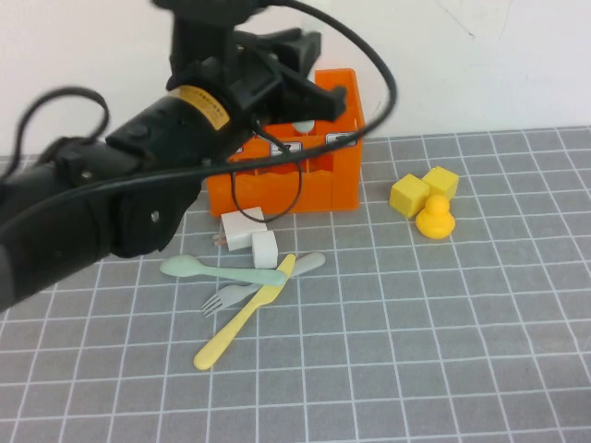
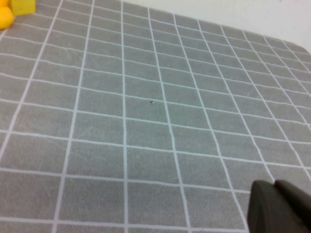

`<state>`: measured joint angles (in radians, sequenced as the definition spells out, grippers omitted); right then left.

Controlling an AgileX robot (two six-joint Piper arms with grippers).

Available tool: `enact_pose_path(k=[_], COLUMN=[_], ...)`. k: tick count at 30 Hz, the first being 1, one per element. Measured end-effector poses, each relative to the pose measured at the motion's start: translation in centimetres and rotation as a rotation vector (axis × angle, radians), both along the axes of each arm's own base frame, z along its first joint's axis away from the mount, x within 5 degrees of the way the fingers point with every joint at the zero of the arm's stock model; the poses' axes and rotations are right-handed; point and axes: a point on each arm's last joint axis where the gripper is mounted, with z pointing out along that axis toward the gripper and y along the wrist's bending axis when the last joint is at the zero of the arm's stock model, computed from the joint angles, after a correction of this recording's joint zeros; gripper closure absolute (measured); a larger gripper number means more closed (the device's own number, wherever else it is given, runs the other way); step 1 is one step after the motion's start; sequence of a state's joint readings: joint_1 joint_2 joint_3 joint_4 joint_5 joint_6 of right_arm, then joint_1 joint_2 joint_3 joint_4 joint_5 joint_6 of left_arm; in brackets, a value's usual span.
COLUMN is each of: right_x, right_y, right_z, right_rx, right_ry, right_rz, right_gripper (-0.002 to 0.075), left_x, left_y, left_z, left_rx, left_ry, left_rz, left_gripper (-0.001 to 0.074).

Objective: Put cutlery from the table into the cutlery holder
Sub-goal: Place the knife on the box

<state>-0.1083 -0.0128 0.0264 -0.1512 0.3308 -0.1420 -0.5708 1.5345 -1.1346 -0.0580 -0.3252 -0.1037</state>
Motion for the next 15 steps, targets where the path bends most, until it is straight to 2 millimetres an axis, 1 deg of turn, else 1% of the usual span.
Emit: enact_pose_path(k=[3, 6, 9, 13, 14, 15], right_x=[0.0, 0.0, 0.0, 0.0, 0.0, 0.0], right_y=[0.0, 0.0, 0.0, 0.0, 0.0, 0.0], right_z=[0.0, 0.0, 0.0, 0.0, 0.0, 0.0], right_rx=[0.0, 0.0, 0.0, 0.0, 0.0, 0.0], right_ry=[0.0, 0.0, 0.0, 0.0, 0.0, 0.0], right_rz=[0.0, 0.0, 0.0, 0.0, 0.0, 0.0], right_gripper=[0.0729, 0.0729, 0.0729, 0.0729, 0.0729, 0.0729], left_x=[1.8, 3.8, 5.5, 7.9, 8.4, 9.0], left_y=[0.4, 0.3, -0.5, -2.0, -2.3, -2.8], left_z=[-1.4, -3.1, -4.3, -6.2, -6.4, -7.1], left_rx=[-0.144, -0.205, -0.192, -0.142, -0.133, -0.116], left_ry=[-0.01, -0.004, -0.017, -0.032, -0.044, -0.048], left_rz=[0.012, 0.011, -0.002, -0.032, -0.04, -0.05], left_gripper=[0.065, 0.065, 0.065, 0.065, 0.065, 0.065])
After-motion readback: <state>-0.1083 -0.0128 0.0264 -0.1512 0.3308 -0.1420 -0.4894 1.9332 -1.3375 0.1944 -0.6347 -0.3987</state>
